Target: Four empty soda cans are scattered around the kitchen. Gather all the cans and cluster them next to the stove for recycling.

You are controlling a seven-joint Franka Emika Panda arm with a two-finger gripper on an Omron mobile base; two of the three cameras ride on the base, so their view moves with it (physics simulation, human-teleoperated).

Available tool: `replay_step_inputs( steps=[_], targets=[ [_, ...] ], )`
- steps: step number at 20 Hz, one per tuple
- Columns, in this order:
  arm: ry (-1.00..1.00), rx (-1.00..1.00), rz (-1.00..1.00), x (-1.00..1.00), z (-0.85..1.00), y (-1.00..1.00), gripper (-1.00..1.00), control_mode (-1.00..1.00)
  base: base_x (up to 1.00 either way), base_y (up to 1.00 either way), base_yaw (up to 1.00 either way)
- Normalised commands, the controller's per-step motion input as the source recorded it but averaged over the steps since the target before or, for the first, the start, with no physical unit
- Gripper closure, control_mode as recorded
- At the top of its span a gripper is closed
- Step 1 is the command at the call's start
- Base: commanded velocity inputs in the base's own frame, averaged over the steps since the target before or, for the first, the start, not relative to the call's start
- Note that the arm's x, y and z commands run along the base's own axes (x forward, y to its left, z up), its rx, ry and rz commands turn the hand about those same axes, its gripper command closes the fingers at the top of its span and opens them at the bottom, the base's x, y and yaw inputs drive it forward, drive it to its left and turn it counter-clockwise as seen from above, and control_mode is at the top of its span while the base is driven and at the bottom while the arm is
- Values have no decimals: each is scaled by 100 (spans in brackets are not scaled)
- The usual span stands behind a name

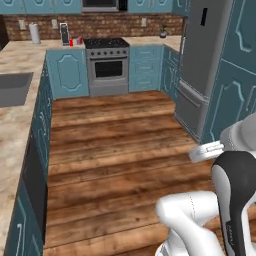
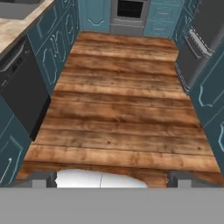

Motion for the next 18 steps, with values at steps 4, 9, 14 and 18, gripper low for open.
replay_step_inputs(
  steps=[4, 9, 14, 18],
  targets=[
    [0, 0, 0, 0, 0, 0, -100, 100, -99, 21, 0],
    [0, 0, 0, 0, 0, 0, -100, 100, -97, 21, 0],
    [0, 0, 0, 0, 0, 0, -100, 100, -95, 24, 0],
    [0, 0, 0, 0, 0, 0, -100, 100, -70, 50, 0]
  ],
)
